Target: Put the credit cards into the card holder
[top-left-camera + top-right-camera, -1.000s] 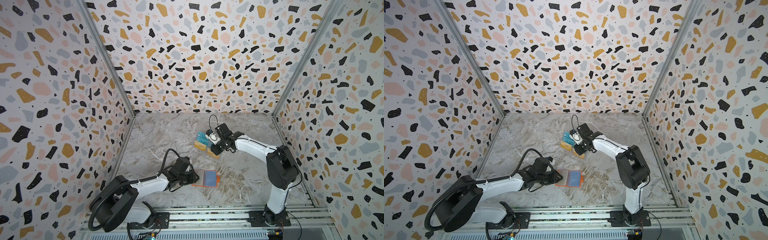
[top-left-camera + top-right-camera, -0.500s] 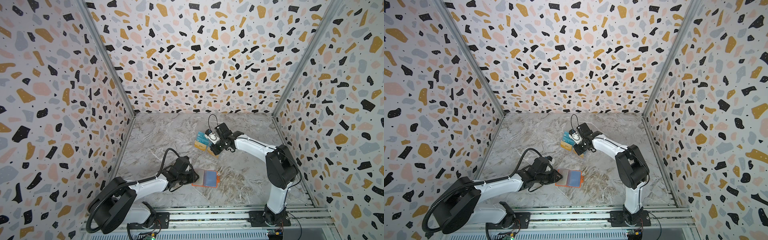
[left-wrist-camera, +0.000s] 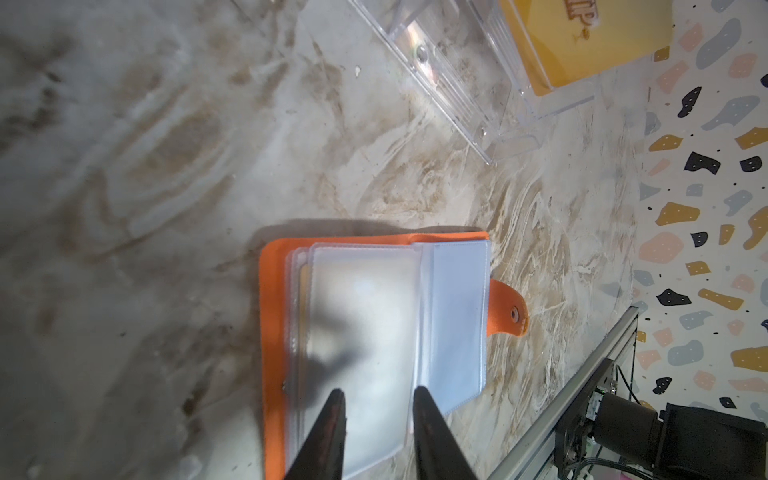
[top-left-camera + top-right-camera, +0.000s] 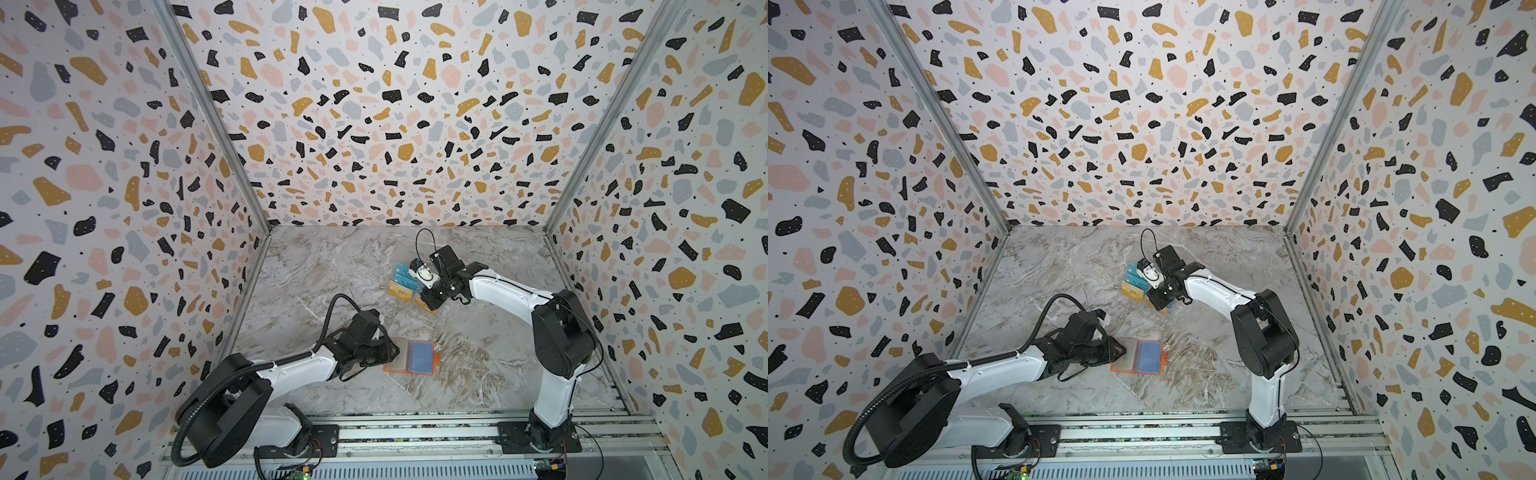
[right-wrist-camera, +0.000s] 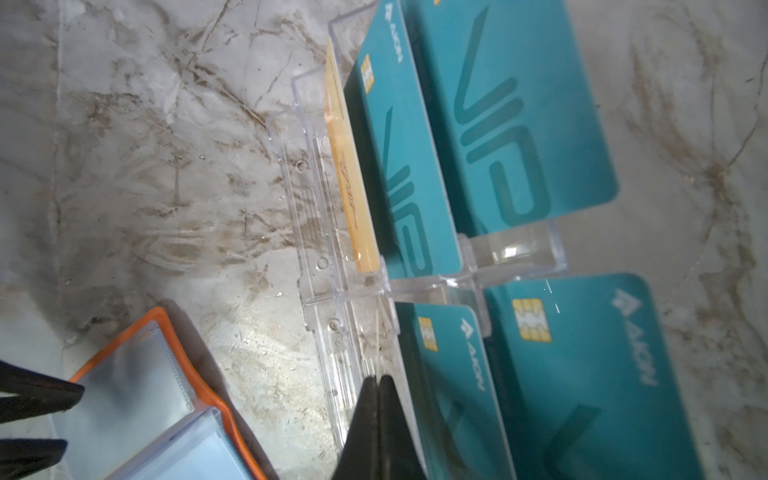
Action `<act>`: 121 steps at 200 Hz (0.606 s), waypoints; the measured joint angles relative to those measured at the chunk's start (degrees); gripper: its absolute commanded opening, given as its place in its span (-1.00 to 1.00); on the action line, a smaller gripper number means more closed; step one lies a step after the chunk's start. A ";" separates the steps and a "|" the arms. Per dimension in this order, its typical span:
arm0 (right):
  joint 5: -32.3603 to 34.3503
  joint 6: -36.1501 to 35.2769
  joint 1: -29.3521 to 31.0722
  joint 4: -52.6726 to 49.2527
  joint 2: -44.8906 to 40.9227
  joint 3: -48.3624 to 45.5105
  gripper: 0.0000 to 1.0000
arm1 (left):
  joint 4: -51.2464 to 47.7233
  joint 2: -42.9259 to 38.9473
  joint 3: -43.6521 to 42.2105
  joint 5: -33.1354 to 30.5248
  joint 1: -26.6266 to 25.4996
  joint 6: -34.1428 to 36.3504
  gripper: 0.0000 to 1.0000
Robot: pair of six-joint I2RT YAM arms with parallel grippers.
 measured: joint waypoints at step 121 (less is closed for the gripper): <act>-10.51 6.23 -3.48 4.68 -10.82 -3.61 -1.00 | 0.61 0.22 0.00 -1.53 0.00 -0.07 -0.40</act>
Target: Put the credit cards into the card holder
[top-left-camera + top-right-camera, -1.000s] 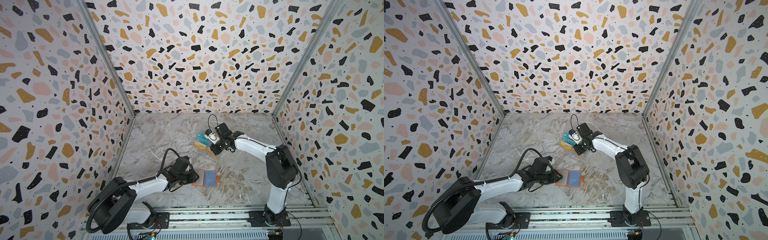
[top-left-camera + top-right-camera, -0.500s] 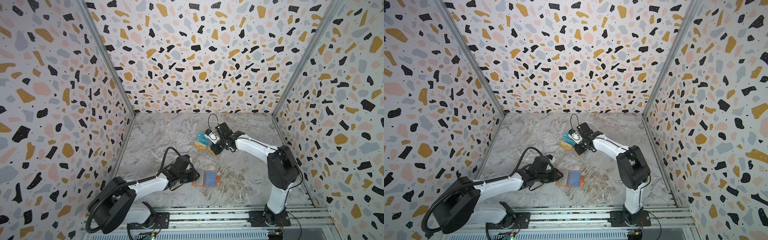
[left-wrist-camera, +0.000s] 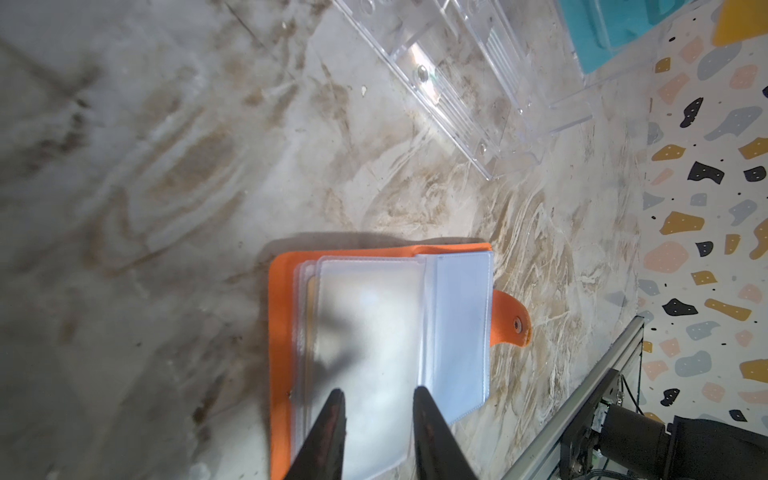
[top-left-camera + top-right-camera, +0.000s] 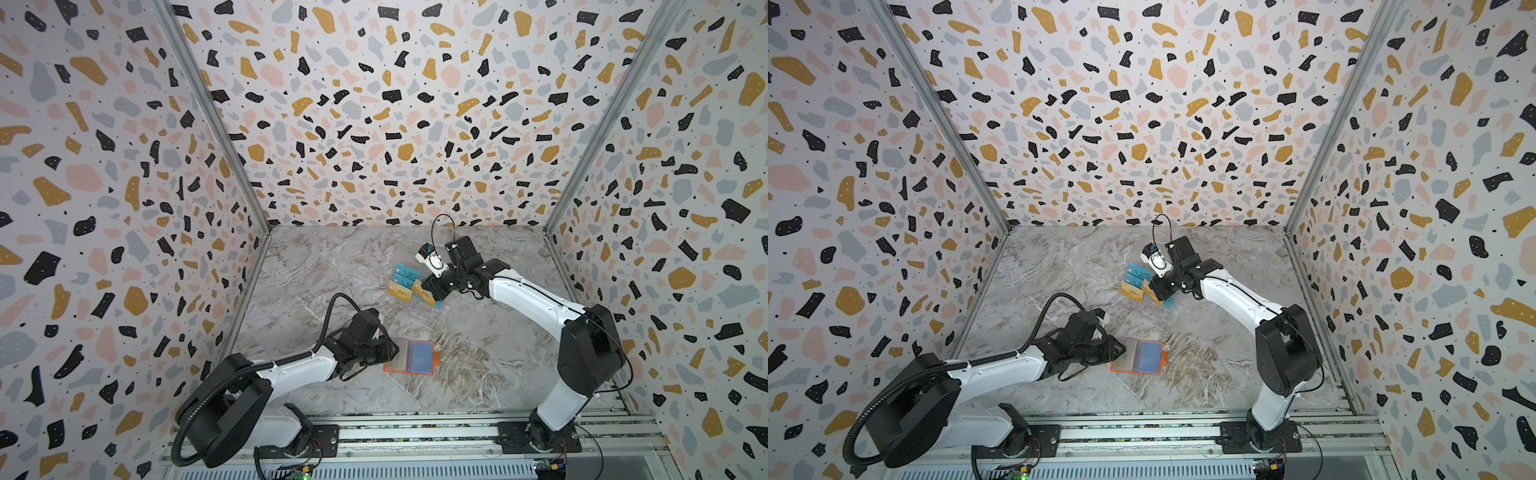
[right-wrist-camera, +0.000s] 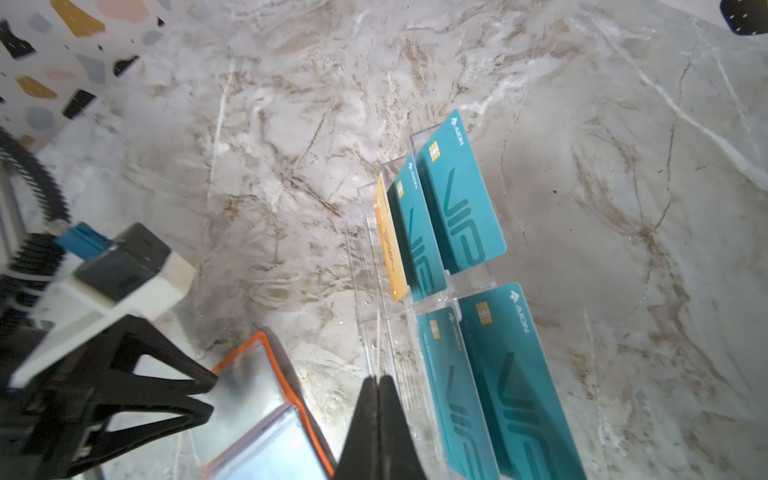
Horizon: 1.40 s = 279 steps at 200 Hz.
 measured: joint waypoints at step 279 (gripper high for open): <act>-16.61 59.80 4.72 50.66 -10.16 -50.38 -1.00 | 0.42 1.31 -1.73 -1.25 0.00 0.04 -0.46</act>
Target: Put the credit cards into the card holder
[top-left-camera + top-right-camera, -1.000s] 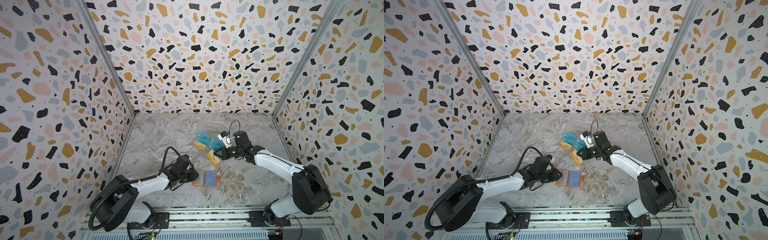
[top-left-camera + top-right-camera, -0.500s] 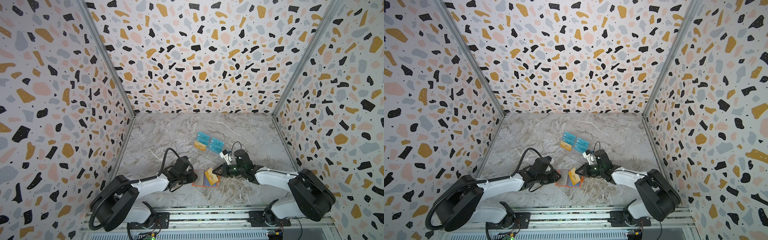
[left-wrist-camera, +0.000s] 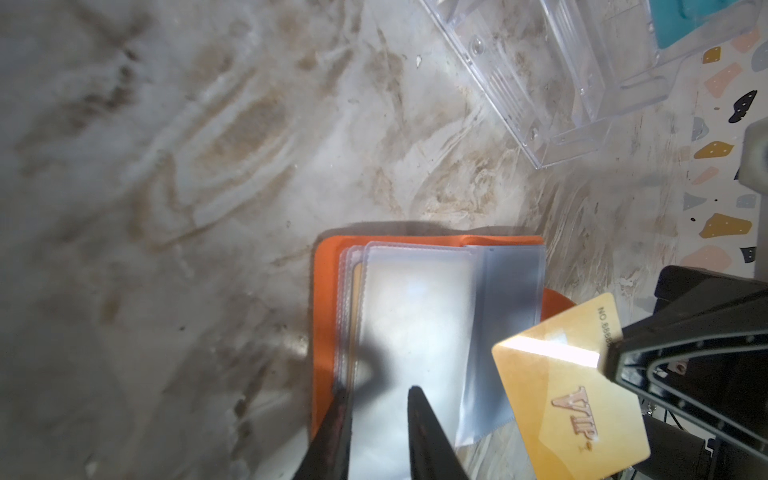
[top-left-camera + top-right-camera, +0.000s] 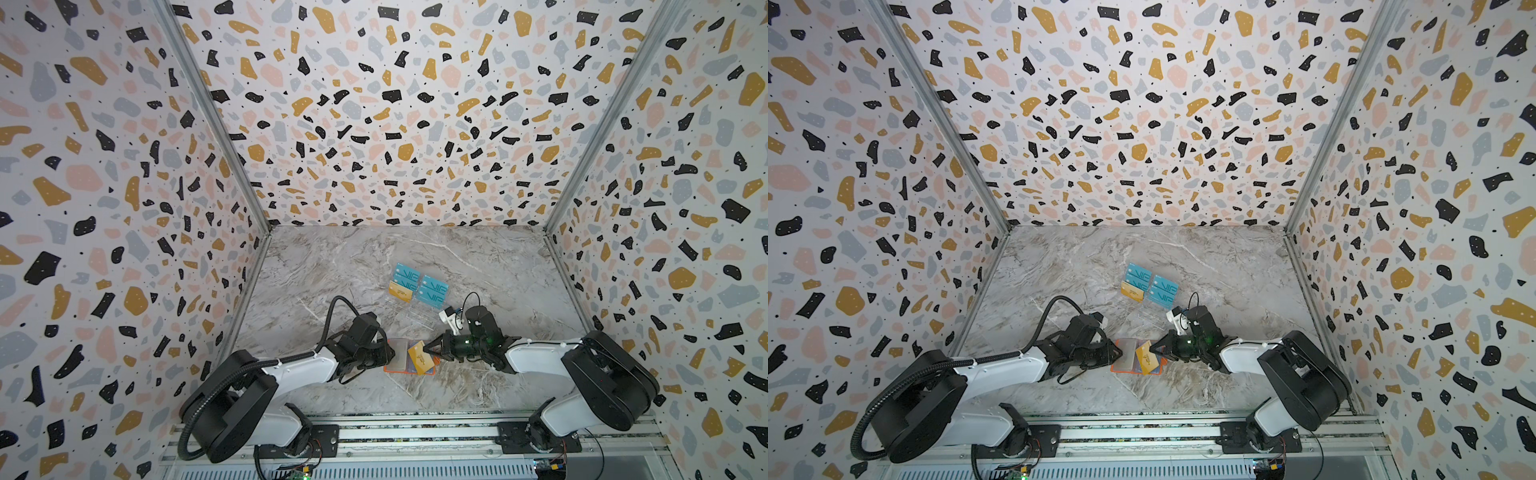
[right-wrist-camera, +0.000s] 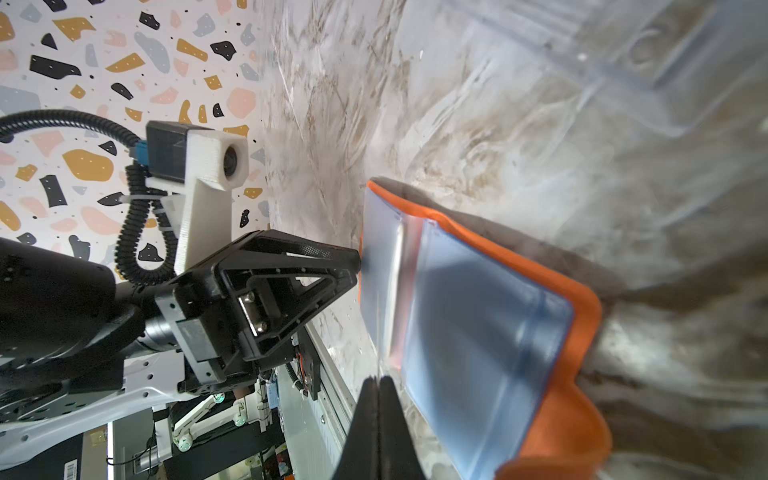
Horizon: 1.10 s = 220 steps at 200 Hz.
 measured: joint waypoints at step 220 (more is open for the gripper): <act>1.05 0.94 0.11 5.03 5.11 0.02 -1.00 | 0.83 0.00 -0.48 0.83 0.00 -0.02 -0.46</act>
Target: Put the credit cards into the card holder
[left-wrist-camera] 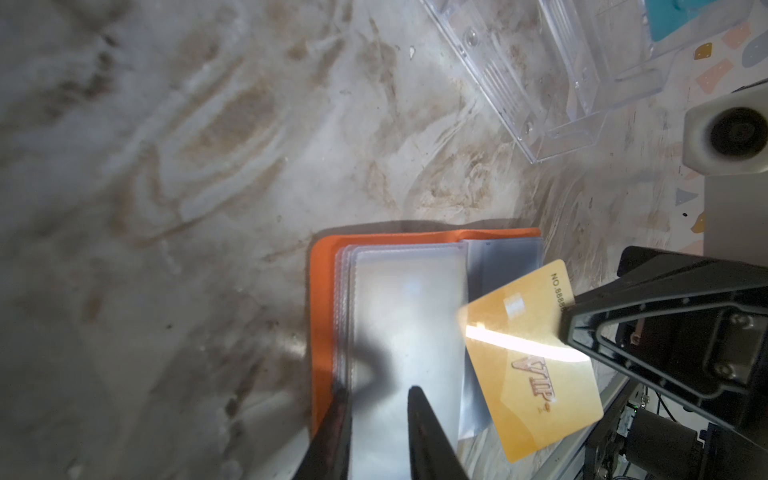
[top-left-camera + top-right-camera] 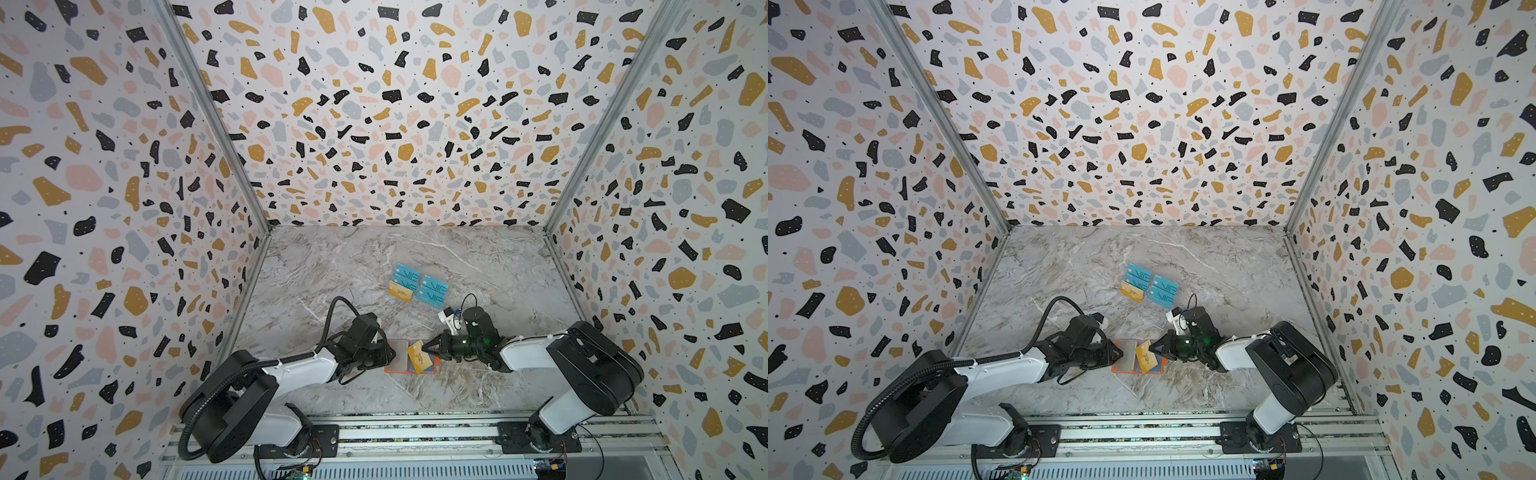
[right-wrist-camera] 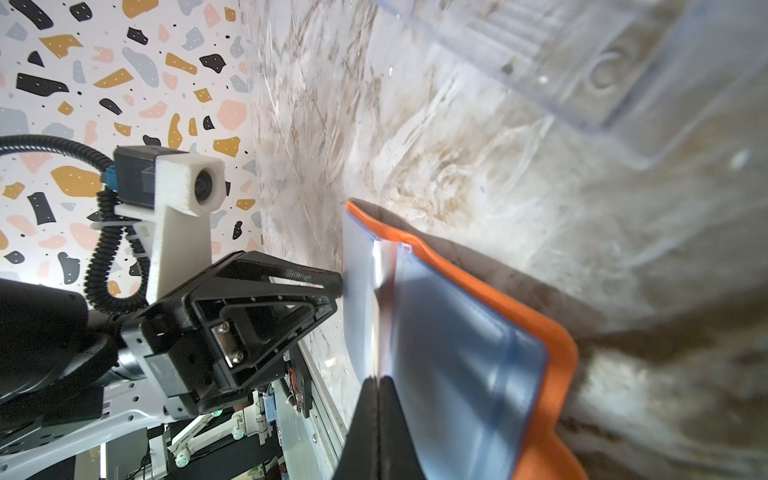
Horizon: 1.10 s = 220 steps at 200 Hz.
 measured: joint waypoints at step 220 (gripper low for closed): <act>7.82 7.82 4.37 19.80 7.32 -3.80 -1.00 | 0.79 -0.28 -1.18 0.50 0.00 -0.46 -0.46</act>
